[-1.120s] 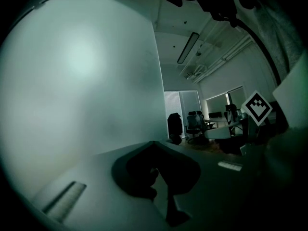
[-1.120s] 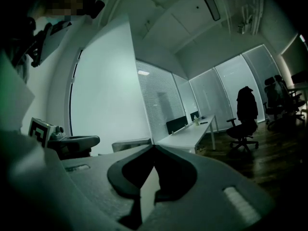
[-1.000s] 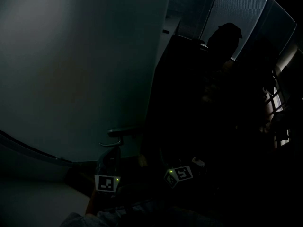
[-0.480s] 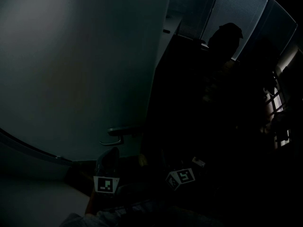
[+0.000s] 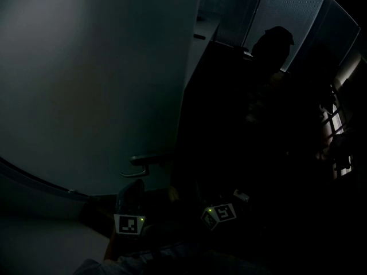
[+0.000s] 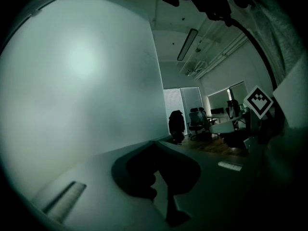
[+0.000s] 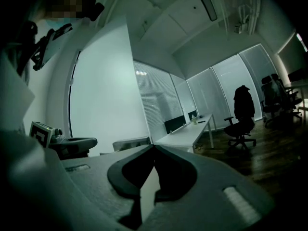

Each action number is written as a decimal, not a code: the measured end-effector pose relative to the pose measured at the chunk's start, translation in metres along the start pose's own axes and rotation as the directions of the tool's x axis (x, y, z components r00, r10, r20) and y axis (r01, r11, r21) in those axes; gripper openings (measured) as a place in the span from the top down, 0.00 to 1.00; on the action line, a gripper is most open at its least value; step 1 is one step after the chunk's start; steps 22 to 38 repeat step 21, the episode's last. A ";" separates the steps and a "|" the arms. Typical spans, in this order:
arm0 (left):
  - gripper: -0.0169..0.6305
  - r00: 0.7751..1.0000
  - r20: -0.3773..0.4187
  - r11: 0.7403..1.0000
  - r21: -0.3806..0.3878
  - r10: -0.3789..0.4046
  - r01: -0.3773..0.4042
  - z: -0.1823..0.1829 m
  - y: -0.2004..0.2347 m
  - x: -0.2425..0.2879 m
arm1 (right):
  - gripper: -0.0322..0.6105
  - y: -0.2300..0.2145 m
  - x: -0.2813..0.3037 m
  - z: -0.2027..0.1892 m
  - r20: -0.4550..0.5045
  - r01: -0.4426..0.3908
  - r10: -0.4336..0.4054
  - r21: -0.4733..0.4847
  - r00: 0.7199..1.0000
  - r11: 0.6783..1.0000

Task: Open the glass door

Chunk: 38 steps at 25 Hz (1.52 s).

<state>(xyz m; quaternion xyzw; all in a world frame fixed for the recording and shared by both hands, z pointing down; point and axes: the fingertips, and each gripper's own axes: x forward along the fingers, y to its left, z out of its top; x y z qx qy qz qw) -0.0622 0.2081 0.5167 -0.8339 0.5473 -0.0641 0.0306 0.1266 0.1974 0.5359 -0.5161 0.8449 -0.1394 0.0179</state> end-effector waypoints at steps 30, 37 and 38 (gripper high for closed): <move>0.97 1.000 -0.006 1.000 0.016 -0.001 0.001 -0.003 0.002 0.005 | 0.95 0.001 0.005 -0.007 -0.018 -0.009 0.009 0.008 1.000 1.000; 0.97 1.000 -0.006 1.000 0.016 -0.001 0.001 -0.003 0.002 0.005 | 0.95 0.001 0.005 -0.007 -0.018 -0.009 0.009 0.008 1.000 1.000; 0.97 1.000 -0.006 1.000 0.016 -0.001 0.001 -0.003 0.002 0.005 | 0.95 0.001 0.005 -0.007 -0.018 -0.009 0.009 0.008 1.000 1.000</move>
